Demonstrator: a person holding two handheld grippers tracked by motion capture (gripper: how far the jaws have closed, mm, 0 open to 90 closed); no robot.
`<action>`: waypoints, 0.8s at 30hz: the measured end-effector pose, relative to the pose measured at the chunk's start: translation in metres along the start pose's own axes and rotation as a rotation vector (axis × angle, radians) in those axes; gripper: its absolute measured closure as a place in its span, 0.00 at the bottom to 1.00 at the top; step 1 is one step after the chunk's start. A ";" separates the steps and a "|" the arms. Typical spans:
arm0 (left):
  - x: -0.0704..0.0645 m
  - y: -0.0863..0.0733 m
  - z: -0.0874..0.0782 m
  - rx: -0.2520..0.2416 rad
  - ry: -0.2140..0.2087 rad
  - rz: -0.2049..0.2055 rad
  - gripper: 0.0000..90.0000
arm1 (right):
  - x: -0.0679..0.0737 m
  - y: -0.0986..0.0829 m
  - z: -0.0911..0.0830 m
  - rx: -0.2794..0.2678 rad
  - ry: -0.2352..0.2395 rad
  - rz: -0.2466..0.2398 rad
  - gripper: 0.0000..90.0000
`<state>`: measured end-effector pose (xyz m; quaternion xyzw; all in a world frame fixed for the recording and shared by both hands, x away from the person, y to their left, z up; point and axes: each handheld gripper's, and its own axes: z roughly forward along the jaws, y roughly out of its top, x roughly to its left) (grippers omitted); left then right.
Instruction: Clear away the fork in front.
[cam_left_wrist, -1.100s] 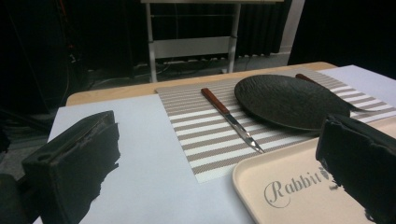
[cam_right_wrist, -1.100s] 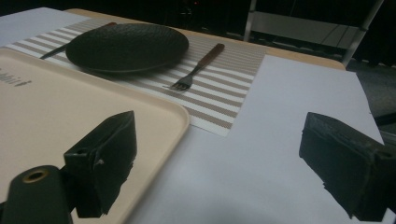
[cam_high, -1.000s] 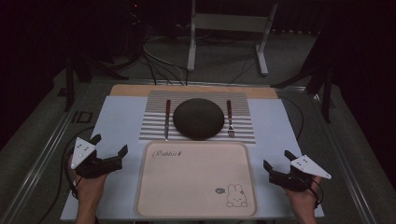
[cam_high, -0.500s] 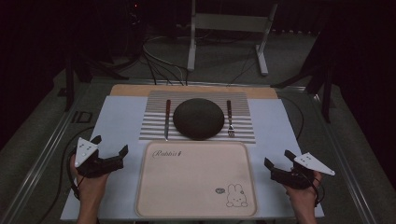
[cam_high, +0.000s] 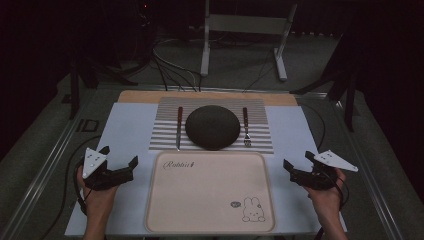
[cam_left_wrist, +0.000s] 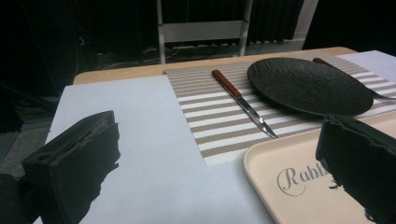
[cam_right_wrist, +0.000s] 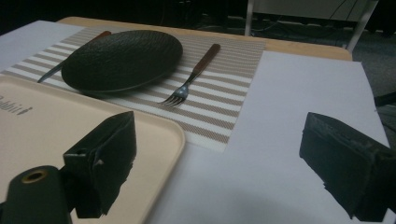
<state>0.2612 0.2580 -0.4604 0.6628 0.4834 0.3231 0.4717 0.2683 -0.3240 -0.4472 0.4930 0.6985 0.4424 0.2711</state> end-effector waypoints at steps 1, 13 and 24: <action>0.000 0.000 0.000 0.000 0.000 0.000 0.00 | 0.000 0.002 0.001 0.000 -0.003 -0.005 0.12; -0.001 -0.002 0.002 0.007 -0.002 0.000 0.00 | 0.000 0.023 0.015 0.026 -0.007 -0.026 0.12; -0.002 -0.002 0.003 0.014 0.005 0.007 0.00 | -0.003 0.032 0.022 0.011 -0.023 -0.018 0.12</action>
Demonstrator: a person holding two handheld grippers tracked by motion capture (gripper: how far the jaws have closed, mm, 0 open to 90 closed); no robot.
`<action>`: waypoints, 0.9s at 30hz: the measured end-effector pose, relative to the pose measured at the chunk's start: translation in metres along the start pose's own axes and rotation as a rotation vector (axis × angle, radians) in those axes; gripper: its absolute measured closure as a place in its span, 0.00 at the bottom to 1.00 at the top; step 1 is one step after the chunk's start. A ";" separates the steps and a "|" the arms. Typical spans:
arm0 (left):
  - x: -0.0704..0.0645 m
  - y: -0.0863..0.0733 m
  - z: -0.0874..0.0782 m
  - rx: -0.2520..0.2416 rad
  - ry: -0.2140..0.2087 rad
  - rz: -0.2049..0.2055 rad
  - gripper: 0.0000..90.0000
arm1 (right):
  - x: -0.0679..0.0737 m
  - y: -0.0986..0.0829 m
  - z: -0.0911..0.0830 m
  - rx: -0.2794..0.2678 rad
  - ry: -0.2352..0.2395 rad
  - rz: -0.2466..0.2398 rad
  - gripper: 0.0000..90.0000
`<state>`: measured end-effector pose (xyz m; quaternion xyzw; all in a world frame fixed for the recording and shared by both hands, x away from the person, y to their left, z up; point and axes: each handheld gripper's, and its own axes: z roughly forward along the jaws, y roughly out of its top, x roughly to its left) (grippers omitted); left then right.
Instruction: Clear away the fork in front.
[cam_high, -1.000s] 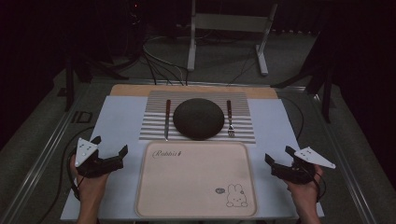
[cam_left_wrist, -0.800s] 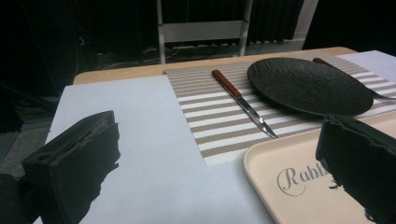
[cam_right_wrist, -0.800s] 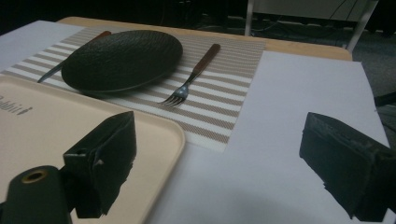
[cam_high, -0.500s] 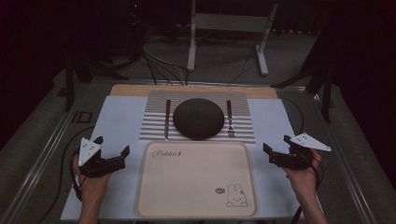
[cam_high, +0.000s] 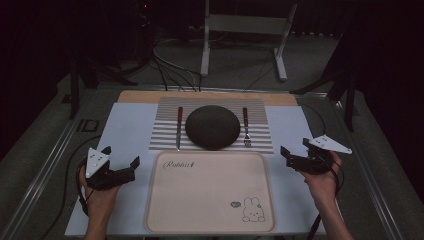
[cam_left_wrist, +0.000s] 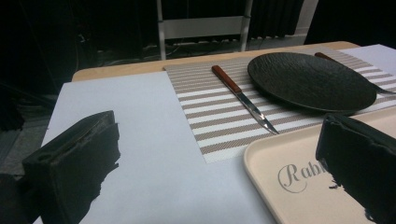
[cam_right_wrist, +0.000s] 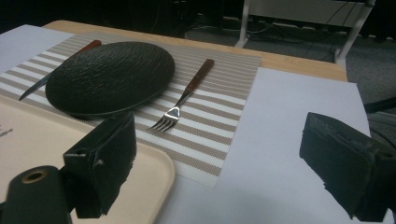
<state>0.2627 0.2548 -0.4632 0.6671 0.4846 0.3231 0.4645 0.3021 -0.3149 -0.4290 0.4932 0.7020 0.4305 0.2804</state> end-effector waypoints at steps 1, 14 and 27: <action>0.000 0.000 0.000 0.001 0.000 0.001 0.00 | 0.000 0.001 0.001 0.000 -0.003 0.000 0.12; -0.002 0.000 0.001 0.009 0.000 0.011 0.00 | 0.003 0.014 0.012 0.001 -0.039 0.001 0.12; -0.003 -0.001 0.002 0.011 0.003 0.019 0.00 | 0.012 0.036 0.028 0.011 -0.054 -0.021 0.12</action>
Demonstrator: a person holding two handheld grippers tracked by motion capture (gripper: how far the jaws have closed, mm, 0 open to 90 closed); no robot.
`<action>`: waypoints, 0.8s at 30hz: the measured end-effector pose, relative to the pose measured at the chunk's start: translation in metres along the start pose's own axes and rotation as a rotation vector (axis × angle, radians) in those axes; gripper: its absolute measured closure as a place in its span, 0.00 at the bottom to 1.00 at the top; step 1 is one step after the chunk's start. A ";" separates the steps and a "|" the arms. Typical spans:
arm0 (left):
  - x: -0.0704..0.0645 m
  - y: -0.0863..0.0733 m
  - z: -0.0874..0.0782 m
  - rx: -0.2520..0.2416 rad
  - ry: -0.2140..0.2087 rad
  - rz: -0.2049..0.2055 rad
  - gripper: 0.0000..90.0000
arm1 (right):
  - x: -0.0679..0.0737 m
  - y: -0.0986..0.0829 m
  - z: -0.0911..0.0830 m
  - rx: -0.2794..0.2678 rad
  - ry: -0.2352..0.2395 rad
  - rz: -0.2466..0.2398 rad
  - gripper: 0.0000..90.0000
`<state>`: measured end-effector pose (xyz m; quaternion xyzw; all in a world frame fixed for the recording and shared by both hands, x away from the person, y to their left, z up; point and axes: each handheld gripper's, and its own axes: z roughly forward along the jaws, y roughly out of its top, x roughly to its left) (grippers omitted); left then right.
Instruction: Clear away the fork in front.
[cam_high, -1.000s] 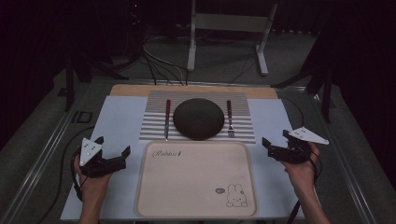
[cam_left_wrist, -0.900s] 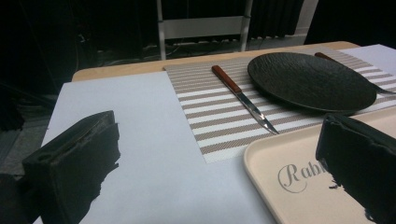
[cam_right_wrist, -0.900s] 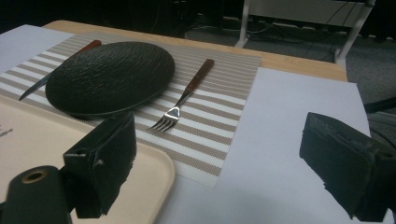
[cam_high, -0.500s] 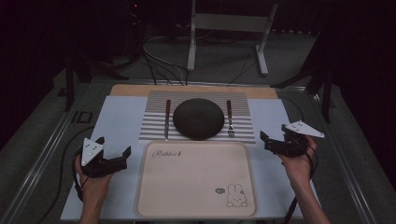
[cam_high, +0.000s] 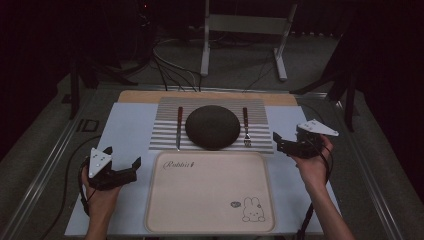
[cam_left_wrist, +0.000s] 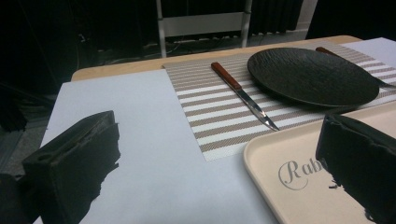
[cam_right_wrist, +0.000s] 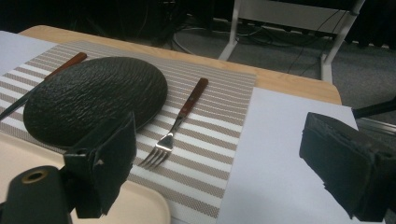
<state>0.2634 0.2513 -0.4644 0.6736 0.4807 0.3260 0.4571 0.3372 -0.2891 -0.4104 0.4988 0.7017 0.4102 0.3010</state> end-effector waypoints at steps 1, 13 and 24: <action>0.000 0.000 0.000 0.000 0.000 0.000 0.00 | 0.000 0.001 0.001 0.001 -0.001 -0.002 0.12; -0.001 0.000 0.001 0.002 0.002 0.007 0.00 | 0.004 0.009 0.018 0.033 -0.015 0.016 0.12; -0.001 0.000 0.001 0.004 0.005 0.010 0.00 | 0.006 0.018 0.029 0.035 -0.006 0.027 0.12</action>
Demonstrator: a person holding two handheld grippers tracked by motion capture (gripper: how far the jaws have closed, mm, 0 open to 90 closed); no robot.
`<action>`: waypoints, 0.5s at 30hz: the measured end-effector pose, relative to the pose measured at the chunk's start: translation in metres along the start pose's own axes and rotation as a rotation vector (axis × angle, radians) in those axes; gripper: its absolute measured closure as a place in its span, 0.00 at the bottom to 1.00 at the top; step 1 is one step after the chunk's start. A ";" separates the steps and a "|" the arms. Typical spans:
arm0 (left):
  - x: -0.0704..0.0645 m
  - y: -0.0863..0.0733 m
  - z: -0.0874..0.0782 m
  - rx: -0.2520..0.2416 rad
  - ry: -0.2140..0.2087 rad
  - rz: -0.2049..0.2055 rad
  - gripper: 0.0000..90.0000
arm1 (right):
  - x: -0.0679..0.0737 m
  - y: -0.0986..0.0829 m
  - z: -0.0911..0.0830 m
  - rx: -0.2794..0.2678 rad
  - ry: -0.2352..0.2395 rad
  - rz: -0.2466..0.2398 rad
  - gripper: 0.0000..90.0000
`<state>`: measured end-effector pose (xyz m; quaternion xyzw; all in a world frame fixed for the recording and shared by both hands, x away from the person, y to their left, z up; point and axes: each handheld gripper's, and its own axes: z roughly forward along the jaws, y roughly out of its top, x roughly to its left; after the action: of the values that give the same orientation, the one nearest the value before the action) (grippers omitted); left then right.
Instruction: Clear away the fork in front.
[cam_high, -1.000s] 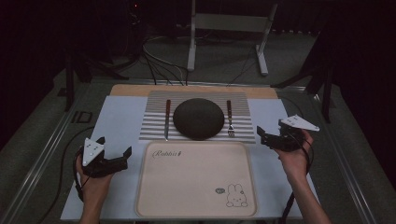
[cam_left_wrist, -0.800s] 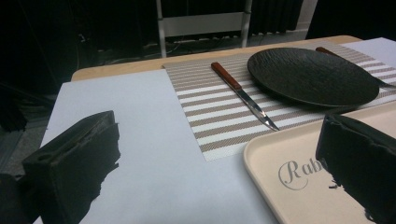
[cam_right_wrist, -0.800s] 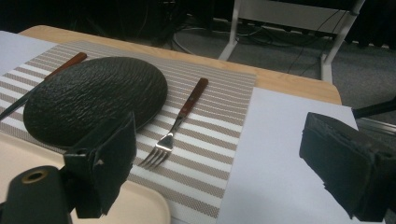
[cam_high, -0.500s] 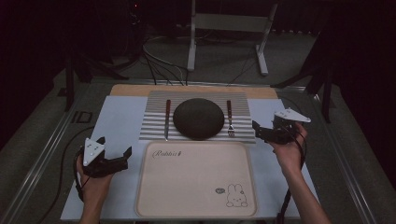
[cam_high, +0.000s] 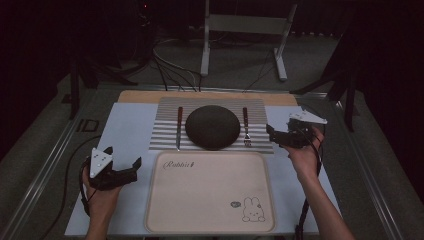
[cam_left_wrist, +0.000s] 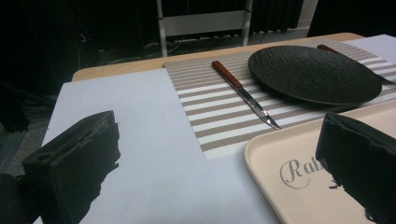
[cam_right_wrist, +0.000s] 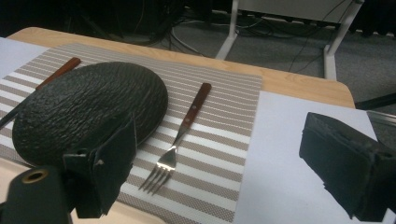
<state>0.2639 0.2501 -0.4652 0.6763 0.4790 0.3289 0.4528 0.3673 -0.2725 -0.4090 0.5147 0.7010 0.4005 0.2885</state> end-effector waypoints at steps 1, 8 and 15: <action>0.000 0.000 0.000 0.000 0.000 0.000 0.00 | 0.001 0.001 0.001 0.000 0.001 -0.002 0.12; -0.001 0.000 0.000 0.003 0.001 0.005 0.00 | 0.005 0.006 0.007 0.008 0.006 -0.010 0.12; -0.001 0.000 0.000 0.002 0.001 0.006 0.00 | 0.007 0.014 0.011 0.006 0.001 -0.010 0.12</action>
<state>0.2640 0.2493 -0.4655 0.6780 0.4777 0.3300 0.4508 0.3807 -0.2611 -0.4029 0.5118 0.7051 0.3971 0.2884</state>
